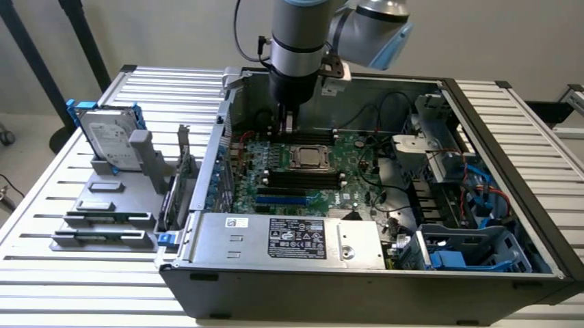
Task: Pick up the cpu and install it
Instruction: 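Install the first cpu locking lever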
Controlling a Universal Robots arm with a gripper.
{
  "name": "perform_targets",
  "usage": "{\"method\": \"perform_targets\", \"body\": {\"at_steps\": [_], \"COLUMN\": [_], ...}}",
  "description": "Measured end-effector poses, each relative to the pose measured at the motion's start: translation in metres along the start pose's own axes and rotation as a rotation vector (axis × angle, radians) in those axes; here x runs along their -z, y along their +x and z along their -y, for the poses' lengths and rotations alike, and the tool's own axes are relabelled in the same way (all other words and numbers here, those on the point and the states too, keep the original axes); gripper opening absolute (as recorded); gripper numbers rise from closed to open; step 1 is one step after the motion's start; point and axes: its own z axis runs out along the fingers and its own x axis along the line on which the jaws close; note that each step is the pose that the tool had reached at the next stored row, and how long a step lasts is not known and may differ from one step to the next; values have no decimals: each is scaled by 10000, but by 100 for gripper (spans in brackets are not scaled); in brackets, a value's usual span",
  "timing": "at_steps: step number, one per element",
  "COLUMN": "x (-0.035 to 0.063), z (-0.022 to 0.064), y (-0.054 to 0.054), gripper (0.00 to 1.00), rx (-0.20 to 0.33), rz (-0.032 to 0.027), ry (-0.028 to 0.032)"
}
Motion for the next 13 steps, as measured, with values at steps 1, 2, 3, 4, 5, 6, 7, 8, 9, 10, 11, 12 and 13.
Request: {"method": "perform_targets", "body": {"at_steps": [1, 2, 3, 4, 5, 6, 7, 8, 9, 10, 11, 12, 13], "x": [0, 0, 0, 0, 0, 0, 0, 0, 0, 0, 0, 0, 0], "z": [7, 9, 9, 9, 9, 9, 9, 9, 9, 9, 9, 9, 9], "y": [2, 2, 2, 3, 3, 3, 3, 3, 3, 3, 3, 3, 3], "gripper": [11, 11, 11, 11, 11, 11, 11, 11, 11, 11, 11, 11, 11], "rx": [7, 9, 9, 10, 9, 9, 9, 9, 9, 9, 9, 9, 9], "rz": [17, 28, 29, 31, 31, 31, 31, 31, 31, 31, 31, 31, 31], "ry": [-39, -52, -53, -52, -52, -53, -53, -53, -52, -53, -53, -53, -53]}}
